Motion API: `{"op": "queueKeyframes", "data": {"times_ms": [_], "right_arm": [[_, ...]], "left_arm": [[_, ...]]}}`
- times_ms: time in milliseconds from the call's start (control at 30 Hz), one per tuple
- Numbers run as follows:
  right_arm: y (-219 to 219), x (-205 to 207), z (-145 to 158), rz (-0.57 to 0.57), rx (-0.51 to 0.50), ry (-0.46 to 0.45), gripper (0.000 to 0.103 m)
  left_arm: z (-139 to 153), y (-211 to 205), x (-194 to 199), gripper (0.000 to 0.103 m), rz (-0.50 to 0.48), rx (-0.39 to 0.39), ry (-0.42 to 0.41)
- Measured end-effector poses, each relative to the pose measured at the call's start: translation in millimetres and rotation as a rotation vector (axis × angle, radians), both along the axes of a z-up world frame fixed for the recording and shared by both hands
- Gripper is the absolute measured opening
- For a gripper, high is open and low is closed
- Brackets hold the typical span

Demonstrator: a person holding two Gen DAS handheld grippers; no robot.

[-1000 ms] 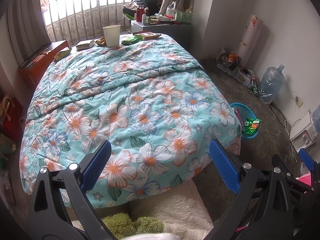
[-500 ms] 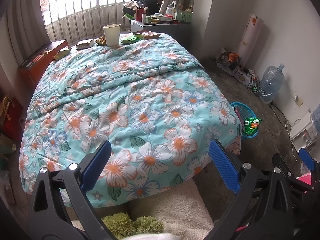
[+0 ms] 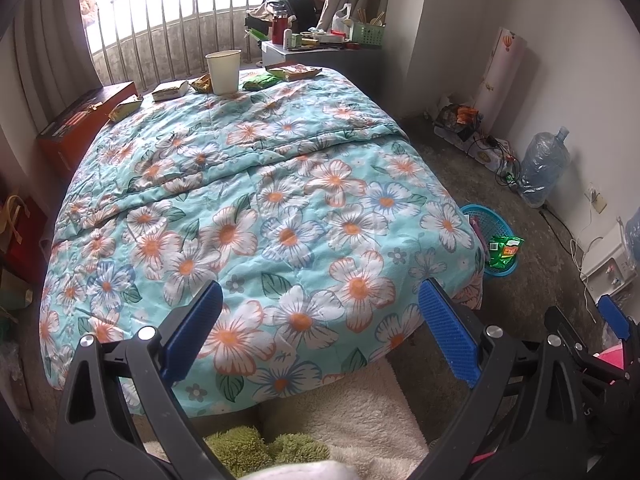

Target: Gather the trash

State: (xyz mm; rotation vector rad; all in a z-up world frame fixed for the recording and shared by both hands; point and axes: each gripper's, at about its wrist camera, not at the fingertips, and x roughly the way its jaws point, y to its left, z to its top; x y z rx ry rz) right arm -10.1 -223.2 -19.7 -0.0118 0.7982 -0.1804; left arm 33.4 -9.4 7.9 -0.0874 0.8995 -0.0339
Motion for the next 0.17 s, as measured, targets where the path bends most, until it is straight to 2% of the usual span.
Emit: {"op": "queueKeyframes", "data": {"times_ms": [167], "right_arm": [[2.1,-0.3,-0.2,0.001,-0.001,0.000,0.096]], "left_arm": [[0.2,1.5,-0.3,0.094,-0.005,0.000,0.002]]}}
